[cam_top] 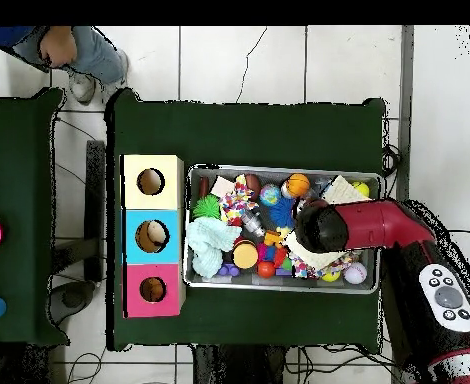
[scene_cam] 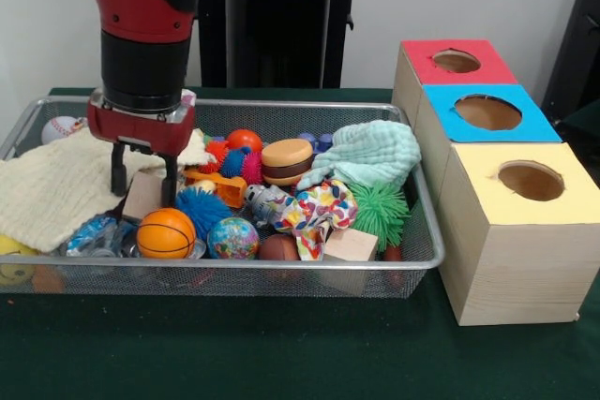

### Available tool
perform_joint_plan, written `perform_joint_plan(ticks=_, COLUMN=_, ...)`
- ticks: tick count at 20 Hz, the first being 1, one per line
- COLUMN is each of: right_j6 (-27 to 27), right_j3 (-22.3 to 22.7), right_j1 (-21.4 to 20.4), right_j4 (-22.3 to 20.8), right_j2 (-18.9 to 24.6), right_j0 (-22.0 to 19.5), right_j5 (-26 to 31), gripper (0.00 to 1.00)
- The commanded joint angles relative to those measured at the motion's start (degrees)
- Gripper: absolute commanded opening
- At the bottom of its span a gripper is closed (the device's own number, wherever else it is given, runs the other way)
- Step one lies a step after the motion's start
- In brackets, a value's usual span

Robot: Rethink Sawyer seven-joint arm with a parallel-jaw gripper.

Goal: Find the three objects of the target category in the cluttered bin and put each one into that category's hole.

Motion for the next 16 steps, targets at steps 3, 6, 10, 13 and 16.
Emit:
perform_joint_plan(ticks=3, right_j6=-0.68, right_j3=-0.04, right_j1=2.14, right_j4=-2.95, right_j2=-3.87, right_j0=1.24, right_j5=-0.93, gripper=1.00)
perform_joint_plan(ticks=6, right_j6=-0.16, right_j3=1.40, right_j1=0.19, right_j4=-2.71, right_j2=-5.42, right_j0=1.83, right_j5=0.05, gripper=1.00)
perform_joint_plan(ticks=10, right_j6=0.55, right_j3=4.32, right_j1=-4.39, right_j4=-1.40, right_j2=-7.78, right_j0=3.14, right_j5=2.78, gripper=1.00)
perform_joint_plan(ticks=13, right_j6=0.11, right_j3=5.58, right_j1=-6.13, right_j4=-0.23, right_j2=-8.34, right_j0=3.56, right_j5=3.72, gripper=1.00)
perform_joint_plan(ticks=16, right_j6=-3.06, right_j3=7.75, right_j1=-4.60, right_j4=4.00, right_j2=-3.96, right_j0=0.62, right_j5=3.45, gripper=1.00)
